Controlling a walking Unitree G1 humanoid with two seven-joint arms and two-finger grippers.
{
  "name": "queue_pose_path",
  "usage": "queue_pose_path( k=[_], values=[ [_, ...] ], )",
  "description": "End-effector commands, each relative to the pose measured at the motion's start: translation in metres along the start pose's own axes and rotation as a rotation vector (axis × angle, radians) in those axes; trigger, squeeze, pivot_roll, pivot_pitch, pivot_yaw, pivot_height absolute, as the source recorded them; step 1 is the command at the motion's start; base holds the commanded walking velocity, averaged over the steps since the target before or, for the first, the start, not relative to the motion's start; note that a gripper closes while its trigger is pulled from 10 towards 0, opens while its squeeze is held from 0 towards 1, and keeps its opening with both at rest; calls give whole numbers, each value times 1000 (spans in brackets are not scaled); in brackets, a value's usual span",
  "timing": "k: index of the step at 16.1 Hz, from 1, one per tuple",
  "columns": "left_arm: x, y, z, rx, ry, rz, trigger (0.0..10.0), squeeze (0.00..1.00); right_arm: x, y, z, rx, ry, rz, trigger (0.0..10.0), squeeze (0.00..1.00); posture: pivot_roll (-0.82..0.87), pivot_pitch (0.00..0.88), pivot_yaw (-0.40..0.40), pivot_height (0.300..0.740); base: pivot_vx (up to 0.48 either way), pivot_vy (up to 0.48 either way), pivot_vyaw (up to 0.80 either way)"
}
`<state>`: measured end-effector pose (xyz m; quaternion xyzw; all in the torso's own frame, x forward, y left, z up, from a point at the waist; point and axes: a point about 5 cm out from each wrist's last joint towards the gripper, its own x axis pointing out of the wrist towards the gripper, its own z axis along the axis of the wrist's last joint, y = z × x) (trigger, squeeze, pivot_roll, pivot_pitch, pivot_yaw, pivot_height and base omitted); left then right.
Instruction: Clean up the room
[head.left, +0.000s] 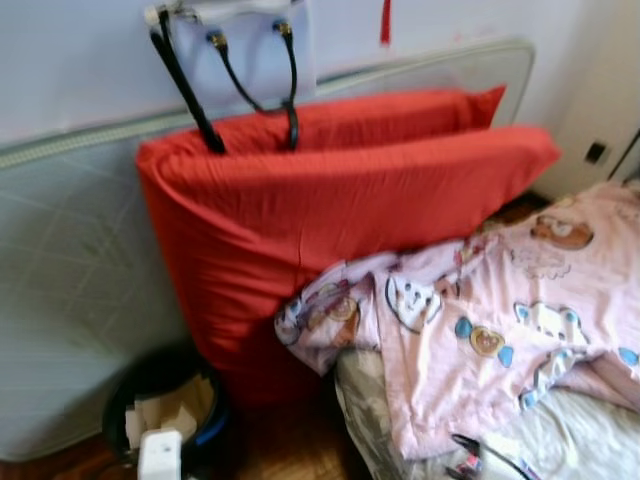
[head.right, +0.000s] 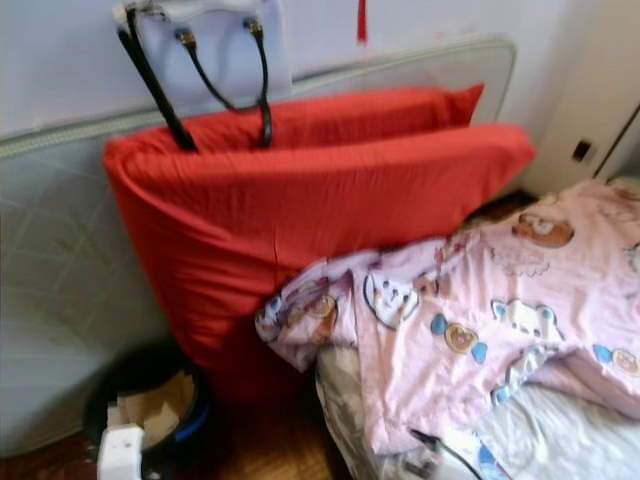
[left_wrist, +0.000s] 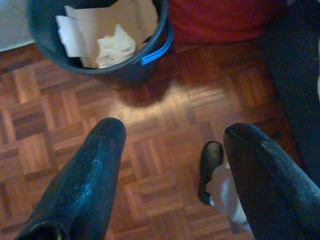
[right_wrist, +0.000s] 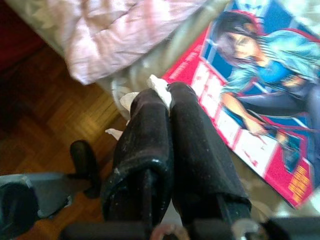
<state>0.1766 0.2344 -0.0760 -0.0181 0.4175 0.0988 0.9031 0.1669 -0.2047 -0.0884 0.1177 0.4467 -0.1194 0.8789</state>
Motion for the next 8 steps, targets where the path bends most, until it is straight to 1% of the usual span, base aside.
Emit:
queue_pose_path(
  k=[1,4,8],
  values=[
    [-2,7,-6,0,32,17,10000,0,2,9,4,-4,-7,25,10000,0,50,0,4,740,0,304,0],
    [-2,9,-8,-4,38,17,10000,0,2,8,4,-7,-7,25,10000,0,49,0,3,740,0,301,0],
    [-2,12,-5,-7,31,19,10000,0,2,10,5,-7,-8,29,10000,0,53,0,6,740,0,302,0]
  ],
)
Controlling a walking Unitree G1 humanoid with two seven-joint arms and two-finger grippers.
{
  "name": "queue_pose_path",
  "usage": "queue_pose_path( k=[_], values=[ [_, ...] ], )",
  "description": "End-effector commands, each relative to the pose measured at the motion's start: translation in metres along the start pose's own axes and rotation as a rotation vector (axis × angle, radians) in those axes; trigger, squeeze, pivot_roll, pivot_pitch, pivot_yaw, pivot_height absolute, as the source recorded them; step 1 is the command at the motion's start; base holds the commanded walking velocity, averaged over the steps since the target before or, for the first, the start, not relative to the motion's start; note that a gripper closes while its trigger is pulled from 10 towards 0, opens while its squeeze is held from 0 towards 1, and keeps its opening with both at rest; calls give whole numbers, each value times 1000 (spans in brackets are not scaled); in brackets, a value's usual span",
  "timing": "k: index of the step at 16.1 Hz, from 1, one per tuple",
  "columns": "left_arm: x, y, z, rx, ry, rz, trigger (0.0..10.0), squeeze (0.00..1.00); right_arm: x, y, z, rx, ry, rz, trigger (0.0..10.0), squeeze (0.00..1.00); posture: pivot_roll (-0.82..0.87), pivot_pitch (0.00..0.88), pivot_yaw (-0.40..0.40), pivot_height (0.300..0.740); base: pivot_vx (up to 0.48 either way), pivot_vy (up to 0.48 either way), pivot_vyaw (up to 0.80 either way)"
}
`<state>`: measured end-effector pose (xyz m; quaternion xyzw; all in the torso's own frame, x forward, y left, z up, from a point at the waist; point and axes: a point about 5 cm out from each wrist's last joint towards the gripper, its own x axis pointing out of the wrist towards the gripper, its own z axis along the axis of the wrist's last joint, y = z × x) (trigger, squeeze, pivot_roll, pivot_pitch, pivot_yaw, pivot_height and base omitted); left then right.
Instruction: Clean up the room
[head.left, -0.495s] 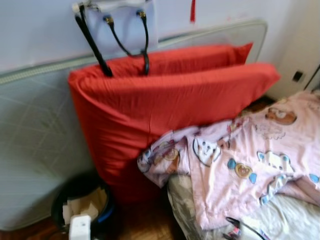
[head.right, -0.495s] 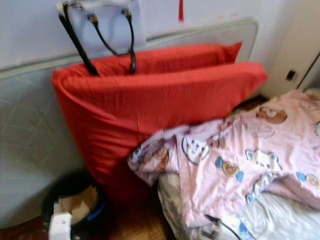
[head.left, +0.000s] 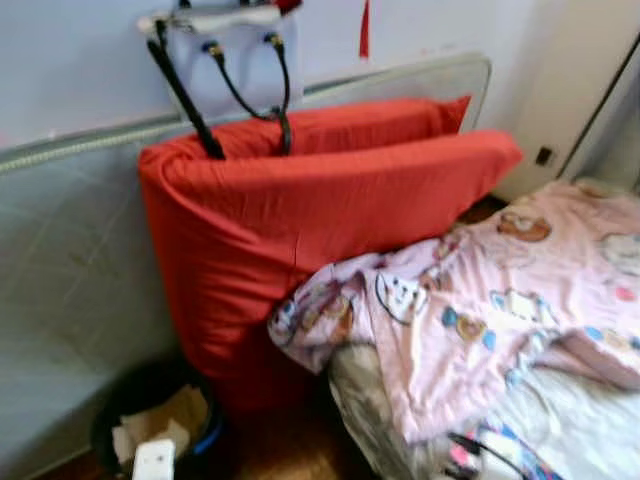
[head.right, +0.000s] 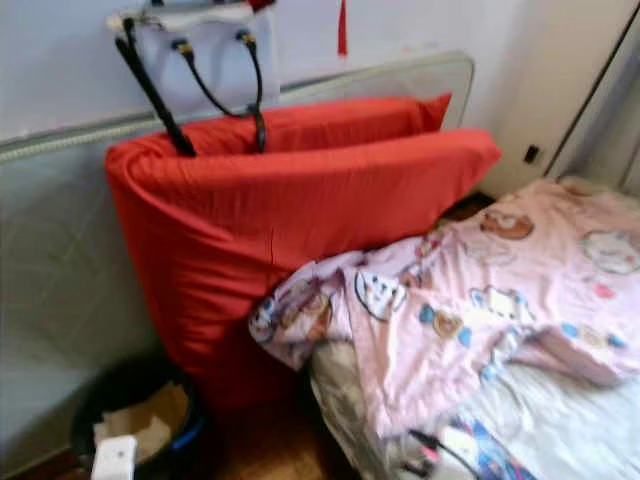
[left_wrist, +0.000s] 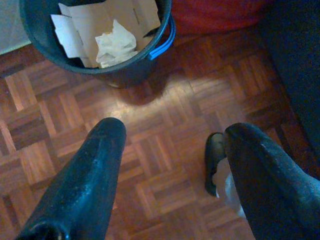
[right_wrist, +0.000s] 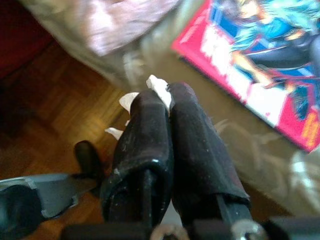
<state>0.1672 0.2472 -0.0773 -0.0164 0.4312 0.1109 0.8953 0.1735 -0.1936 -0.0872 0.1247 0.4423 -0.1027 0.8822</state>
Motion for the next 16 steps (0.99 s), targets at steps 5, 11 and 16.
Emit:
queue_pose_path(
  k=[5,11,16],
  values=[
    [3,-17,6,7,-12,-23,10000,0,0,-1,1,0,0,-7,10000,0,56,0,13,740,0,301,0],
    [4,-22,9,9,-25,-27,10000,0,0,0,1,-2,0,-1,10000,0,62,0,11,740,0,303,0],
    [0,4,5,0,-28,-4,10000,0,0,-2,2,-6,2,-1,10000,0,63,0,6,740,0,329,0]
  ],
)
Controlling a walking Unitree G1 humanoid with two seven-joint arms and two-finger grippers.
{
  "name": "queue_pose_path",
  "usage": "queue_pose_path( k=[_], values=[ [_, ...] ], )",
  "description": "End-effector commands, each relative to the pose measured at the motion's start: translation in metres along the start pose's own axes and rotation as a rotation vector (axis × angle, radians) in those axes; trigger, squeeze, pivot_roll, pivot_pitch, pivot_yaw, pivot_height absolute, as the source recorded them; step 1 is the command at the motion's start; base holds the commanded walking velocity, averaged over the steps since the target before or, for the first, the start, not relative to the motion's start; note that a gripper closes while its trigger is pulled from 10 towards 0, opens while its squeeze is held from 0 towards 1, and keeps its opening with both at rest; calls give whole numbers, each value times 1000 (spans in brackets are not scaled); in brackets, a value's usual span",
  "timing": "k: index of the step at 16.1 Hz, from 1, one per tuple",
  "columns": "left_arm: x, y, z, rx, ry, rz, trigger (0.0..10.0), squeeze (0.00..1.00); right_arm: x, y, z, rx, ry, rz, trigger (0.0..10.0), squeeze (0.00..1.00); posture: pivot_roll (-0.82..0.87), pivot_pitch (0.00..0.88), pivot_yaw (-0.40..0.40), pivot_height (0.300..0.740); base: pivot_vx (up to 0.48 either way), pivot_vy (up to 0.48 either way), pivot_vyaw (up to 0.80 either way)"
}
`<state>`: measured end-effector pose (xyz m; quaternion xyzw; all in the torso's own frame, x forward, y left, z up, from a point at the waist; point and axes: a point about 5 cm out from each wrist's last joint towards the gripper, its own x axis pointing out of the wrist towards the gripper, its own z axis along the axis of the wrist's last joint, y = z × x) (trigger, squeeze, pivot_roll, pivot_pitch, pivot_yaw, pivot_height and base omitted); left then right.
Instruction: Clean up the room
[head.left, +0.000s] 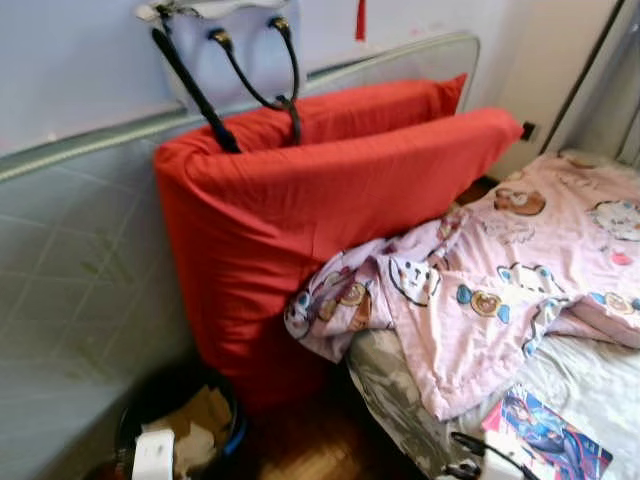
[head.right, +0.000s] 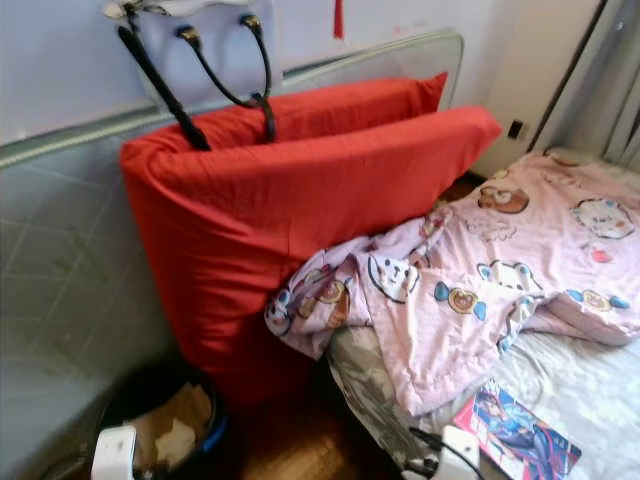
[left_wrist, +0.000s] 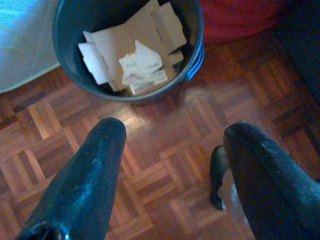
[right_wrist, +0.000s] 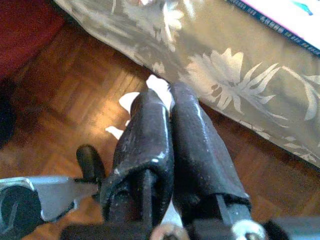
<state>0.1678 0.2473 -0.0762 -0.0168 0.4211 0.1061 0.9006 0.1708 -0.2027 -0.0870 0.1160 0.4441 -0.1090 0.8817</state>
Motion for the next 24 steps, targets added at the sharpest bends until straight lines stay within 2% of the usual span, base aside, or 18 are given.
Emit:
queue_pose_path(
  k=[1,3,6,11,18,24],
  values=[
    [-1,8,0,-4,2,11,10000,0,1,7,1,2,1,19,10000,0,62,0,4,740,0,352,0],
    [-3,8,-6,-7,18,11,10000,0,1,7,1,0,1,20,10000,0,61,0,4,740,0,354,0],
    [-4,-3,-17,-7,50,4,10000,0,1,7,1,0,2,19,10000,0,61,0,4,740,0,352,0],
    [-5,-9,-23,-6,65,0,10000,0,1,7,1,-3,4,24,10000,0,63,0,4,740,0,352,0],
    [-5,-3,-20,-9,53,10,10000,0,1,9,2,-5,2,28,10000,0,67,0,4,740,0,352,0],
    [-6,11,-17,-16,54,27,10000,0,1,8,2,-6,2,34,10000,0,70,0,0,740,0,352,0]
  ],
)
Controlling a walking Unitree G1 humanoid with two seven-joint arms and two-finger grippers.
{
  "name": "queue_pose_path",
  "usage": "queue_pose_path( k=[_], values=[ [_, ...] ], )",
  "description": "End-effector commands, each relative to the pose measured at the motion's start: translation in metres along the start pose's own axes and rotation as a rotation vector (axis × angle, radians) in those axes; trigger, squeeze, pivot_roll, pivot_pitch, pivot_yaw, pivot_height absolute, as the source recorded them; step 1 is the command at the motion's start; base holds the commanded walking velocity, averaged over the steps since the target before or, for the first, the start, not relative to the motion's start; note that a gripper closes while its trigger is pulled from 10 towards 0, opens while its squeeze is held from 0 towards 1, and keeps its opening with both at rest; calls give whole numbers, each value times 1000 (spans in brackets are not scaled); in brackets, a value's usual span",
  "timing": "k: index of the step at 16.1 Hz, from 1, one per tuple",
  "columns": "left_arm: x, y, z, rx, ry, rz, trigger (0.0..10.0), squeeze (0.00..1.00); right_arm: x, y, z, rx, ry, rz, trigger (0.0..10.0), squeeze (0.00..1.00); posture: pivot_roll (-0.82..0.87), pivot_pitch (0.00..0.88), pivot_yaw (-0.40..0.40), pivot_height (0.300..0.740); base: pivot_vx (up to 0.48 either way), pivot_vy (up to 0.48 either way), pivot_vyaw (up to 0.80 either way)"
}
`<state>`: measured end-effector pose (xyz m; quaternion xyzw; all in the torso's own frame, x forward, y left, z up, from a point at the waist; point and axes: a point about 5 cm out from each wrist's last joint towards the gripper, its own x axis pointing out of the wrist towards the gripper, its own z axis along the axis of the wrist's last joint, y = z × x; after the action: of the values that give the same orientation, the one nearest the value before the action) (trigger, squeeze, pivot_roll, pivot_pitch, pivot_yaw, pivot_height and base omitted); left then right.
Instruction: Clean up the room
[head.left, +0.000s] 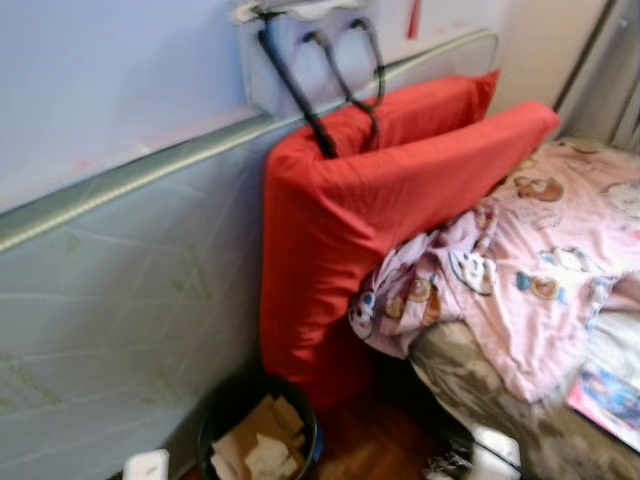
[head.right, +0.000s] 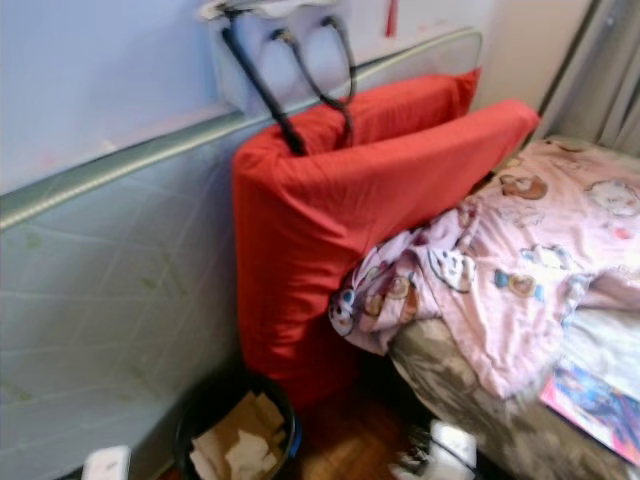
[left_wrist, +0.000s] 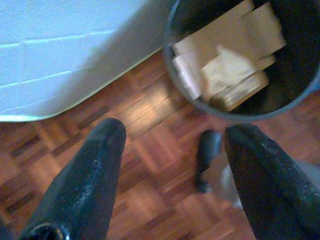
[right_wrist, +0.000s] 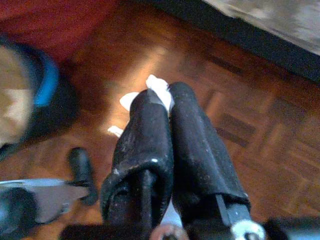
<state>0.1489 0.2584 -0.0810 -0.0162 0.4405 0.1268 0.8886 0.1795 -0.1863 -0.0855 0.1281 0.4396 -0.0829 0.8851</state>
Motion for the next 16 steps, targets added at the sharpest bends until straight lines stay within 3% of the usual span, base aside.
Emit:
queue_pose_path(
  k=[1,6,12,16],
  values=[
    [0,-3,-1,-4,10,-13,10000,0,-2,-10,-1,-5,4,-24,10000,0,69,0,1,740,0,349,0],
    [2,-3,3,-5,6,-13,10000,0,-2,-9,-1,-5,6,-21,10000,0,72,0,1,740,0,352,0],
    [7,-21,19,-1,-35,-35,10000,0,-1,-8,-1,-9,8,-17,10000,0,73,0,5,740,0,344,0],
    [7,-22,22,1,-48,-36,10000,0,-1,-8,1,-23,-8,-15,10000,0,73,0,-2,740,0,0,278]
  ],
)
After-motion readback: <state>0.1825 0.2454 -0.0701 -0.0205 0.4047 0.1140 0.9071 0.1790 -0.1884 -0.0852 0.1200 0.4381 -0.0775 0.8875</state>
